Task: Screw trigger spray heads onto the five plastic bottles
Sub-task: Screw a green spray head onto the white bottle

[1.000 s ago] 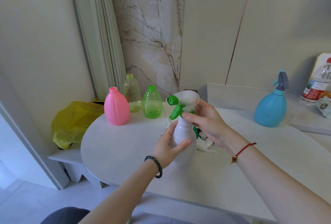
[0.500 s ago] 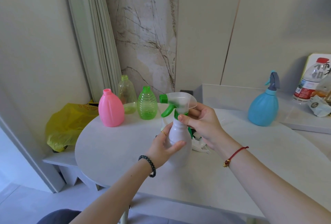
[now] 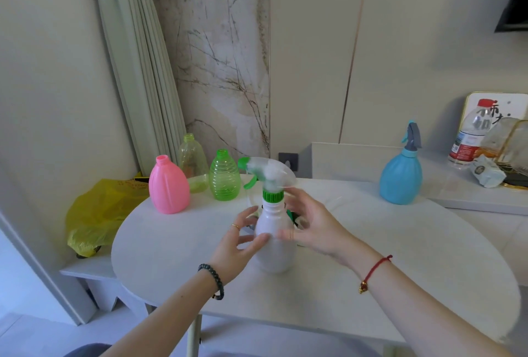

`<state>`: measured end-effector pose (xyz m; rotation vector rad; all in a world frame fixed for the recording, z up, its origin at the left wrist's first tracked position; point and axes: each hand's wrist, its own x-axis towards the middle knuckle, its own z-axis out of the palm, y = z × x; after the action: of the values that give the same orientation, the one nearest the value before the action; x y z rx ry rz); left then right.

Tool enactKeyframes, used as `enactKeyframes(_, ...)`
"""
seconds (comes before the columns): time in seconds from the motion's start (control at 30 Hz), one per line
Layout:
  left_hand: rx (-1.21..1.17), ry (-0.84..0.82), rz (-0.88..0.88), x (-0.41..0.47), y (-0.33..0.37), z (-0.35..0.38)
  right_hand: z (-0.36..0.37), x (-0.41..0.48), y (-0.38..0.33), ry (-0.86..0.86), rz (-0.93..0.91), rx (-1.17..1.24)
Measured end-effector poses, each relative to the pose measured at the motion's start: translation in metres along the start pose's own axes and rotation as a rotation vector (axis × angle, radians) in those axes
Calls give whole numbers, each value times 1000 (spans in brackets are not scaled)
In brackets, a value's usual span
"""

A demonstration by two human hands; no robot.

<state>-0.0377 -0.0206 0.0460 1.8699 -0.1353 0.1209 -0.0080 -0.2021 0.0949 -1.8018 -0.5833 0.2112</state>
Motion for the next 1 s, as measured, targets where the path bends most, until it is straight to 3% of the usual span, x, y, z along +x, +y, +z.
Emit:
enactKeyframes(0.1, -66, 24, 3, -2, 4, 4, 4, -15, 23, -48, 60, -125)
enactKeyframes(0.33, -65, -42, 98, 18, 39, 45, -24, -38, 28, 204, -120, -184)
enactKeyframes(0.57, -85, -231, 172, 104, 100, 147, -134, -46, 37, 516, -57, -96)
enactKeyframes(0.73, -25, -303, 69, 139, 101, 228, -190, -54, 75, 714, 20, -71)
enactKeyframes(1.0, -53, -351, -17, 155, 67, 280, -217, -55, 129, 779, 91, -107)
